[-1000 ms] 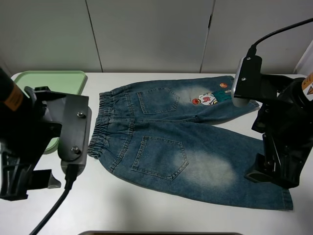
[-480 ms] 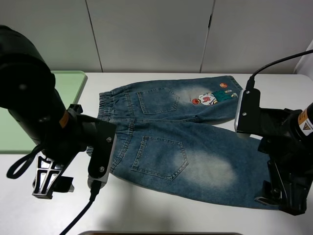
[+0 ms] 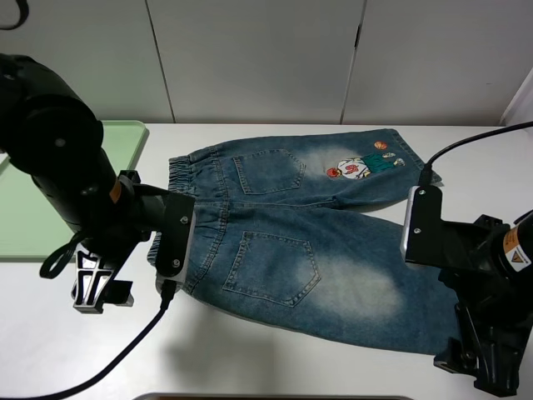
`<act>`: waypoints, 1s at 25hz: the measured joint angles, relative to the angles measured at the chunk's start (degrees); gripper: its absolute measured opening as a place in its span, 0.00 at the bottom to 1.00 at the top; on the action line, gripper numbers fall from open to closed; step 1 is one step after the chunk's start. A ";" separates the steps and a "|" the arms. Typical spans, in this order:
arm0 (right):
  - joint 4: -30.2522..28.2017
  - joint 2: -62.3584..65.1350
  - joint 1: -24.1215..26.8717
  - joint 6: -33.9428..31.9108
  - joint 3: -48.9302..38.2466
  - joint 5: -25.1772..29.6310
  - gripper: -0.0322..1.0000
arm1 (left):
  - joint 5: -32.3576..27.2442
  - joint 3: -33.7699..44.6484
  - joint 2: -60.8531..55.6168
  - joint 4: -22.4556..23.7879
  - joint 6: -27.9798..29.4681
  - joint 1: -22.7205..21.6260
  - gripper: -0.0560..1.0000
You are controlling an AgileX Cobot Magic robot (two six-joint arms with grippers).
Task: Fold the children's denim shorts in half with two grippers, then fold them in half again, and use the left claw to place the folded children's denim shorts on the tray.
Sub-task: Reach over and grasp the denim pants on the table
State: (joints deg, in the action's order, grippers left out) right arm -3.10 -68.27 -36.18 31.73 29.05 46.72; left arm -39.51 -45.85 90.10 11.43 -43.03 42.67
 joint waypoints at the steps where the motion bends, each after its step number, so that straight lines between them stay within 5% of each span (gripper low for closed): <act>1: 0.00 0.00 0.00 0.00 -0.49 -0.45 0.70 | 0.12 0.00 0.00 0.00 -0.13 -0.47 0.86; 25: -0.49 -0.11 0.00 3.12 -4.28 -9.15 0.70 | 10.90 -2.66 13.58 -0.26 -6.67 -2.91 0.86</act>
State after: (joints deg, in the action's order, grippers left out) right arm -3.59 -68.39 -36.18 34.85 24.77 37.57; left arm -28.61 -48.51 103.69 11.17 -49.70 39.76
